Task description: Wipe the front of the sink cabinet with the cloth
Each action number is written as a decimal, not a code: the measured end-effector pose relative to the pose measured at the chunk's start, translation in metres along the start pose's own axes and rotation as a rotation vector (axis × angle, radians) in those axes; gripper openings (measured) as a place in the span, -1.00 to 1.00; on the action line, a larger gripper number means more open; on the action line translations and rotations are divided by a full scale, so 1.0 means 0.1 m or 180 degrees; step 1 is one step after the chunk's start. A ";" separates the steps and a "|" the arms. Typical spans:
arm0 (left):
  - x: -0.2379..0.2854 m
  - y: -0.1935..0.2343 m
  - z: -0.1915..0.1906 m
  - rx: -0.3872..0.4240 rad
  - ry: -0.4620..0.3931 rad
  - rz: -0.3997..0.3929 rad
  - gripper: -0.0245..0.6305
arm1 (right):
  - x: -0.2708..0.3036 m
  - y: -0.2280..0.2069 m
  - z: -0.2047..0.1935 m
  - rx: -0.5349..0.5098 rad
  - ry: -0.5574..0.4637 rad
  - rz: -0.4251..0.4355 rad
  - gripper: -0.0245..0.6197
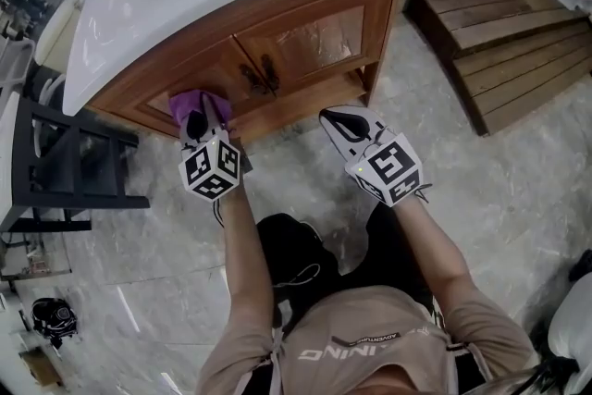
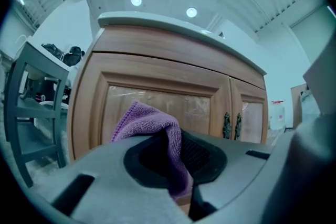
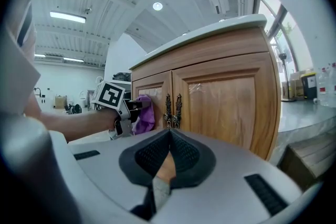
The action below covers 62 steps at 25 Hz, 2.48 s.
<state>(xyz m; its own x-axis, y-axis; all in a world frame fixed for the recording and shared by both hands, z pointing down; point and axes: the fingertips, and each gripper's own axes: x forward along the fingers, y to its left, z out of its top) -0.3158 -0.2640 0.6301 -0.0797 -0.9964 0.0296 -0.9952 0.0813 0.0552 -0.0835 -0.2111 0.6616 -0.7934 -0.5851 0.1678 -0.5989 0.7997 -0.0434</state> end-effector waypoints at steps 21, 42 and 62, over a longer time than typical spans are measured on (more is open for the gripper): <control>0.10 -0.99 0.05 0.0101 0.0041 -0.0429 -0.81 | -0.43 -0.14 -0.05 0.0082 -0.0066 -0.0217 -0.89; 0.41 -2.08 -0.12 0.0613 0.0198 -0.0944 -0.81 | -0.83 -0.35 -0.10 0.0125 -0.0095 -0.0494 -0.89; 0.73 -3.53 -0.29 0.0216 0.0304 -0.1836 -0.81 | -1.40 -0.72 -0.23 0.0144 -0.0020 -0.0922 -0.89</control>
<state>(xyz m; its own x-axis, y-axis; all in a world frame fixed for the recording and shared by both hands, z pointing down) 0.0313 -0.3648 0.6421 0.4781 -0.8722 0.1038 -0.8779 -0.4782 0.0252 0.0733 -0.1840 0.6642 -0.5892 -0.7892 0.1735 -0.8047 0.5924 -0.0383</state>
